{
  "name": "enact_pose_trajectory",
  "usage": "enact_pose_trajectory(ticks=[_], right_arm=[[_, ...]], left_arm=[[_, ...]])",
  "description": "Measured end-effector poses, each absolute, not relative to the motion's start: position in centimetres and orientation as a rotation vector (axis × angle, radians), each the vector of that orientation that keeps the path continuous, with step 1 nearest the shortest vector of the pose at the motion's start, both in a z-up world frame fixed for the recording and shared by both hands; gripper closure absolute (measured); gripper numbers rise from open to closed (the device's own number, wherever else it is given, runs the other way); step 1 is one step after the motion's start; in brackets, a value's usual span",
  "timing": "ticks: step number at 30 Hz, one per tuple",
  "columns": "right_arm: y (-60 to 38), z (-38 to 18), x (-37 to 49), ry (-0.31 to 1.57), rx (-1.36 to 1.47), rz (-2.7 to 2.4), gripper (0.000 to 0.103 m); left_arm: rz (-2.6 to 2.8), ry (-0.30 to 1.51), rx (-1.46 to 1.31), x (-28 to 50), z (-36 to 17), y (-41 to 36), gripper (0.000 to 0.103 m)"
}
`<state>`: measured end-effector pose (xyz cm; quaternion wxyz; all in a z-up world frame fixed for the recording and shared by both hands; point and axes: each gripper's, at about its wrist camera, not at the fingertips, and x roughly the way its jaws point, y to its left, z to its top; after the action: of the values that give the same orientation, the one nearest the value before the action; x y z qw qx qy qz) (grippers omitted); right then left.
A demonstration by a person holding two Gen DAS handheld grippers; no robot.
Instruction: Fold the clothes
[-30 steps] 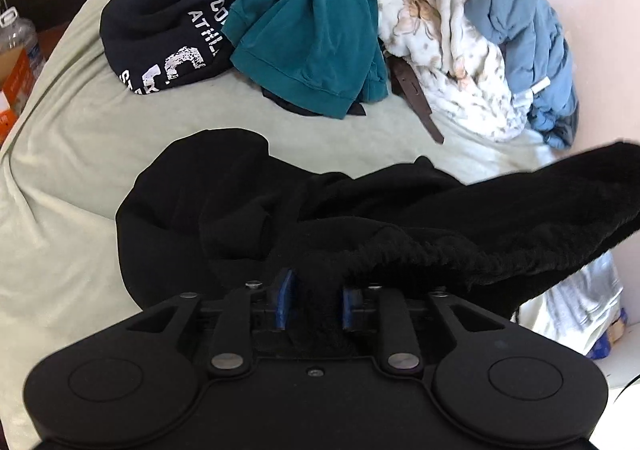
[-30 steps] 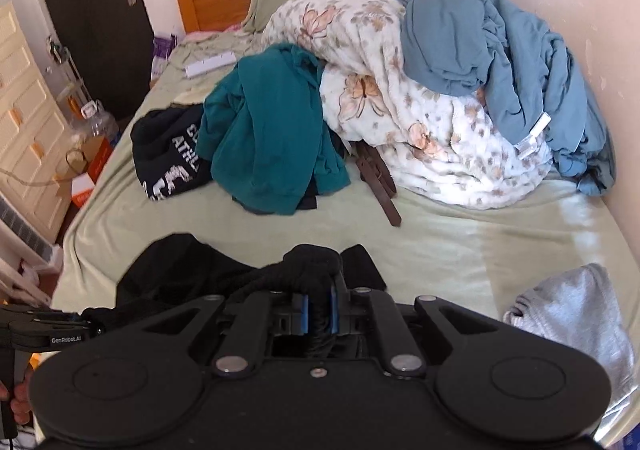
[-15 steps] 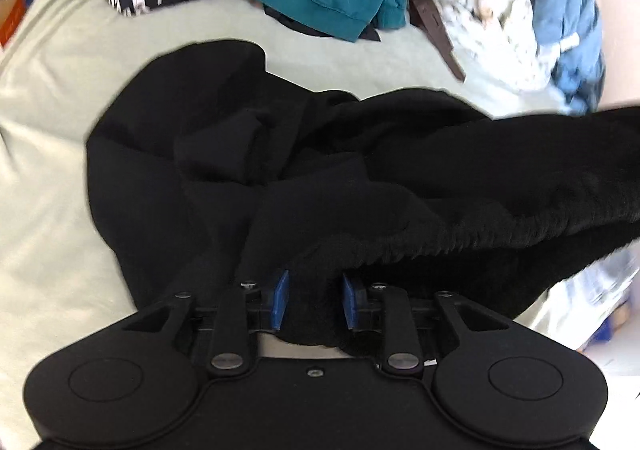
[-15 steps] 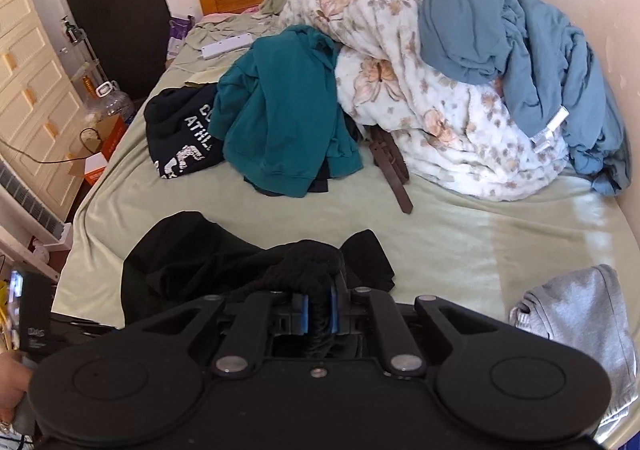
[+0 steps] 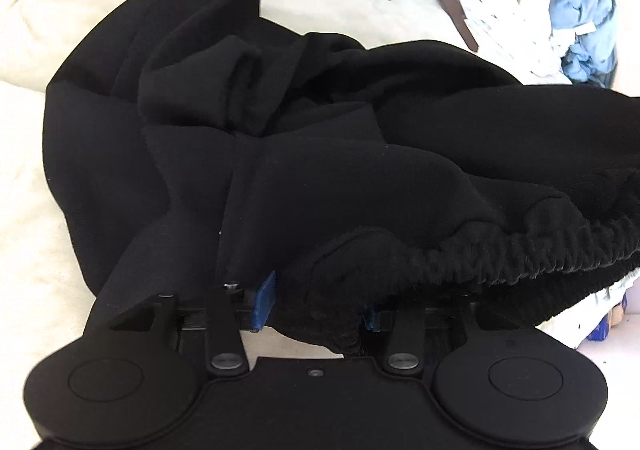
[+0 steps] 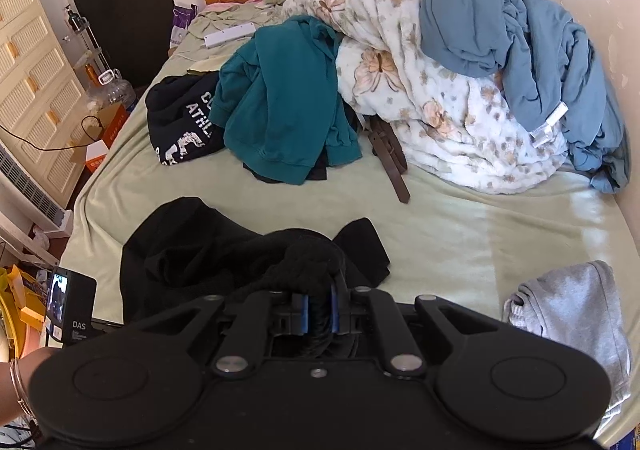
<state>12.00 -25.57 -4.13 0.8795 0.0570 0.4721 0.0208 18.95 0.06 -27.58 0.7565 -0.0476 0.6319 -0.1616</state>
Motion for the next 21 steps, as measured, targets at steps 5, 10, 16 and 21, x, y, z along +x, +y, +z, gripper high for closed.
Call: enact_pose_trajectory(ticks=[5,10,16,21], right_arm=[[-26.6,-4.9,11.8,0.986,0.139,0.020,0.094],[-28.0,-5.5,11.9,0.979,0.137,-0.003,0.094],[-29.2,-5.7,11.3,0.959,0.090,-0.008,0.094],[-29.9,-5.9,10.5,0.942,0.073,0.014,0.094]], left_arm=[[-0.371,1.331,-0.122,18.9,-25.5,-0.3,0.091],[-0.372,1.225,-0.134,18.8,-21.0,0.6,0.092],[-0.403,1.089,-0.169,17.4,-13.7,2.3,0.092],[-0.398,0.984,-0.163,15.3,-9.3,2.4,0.092]])
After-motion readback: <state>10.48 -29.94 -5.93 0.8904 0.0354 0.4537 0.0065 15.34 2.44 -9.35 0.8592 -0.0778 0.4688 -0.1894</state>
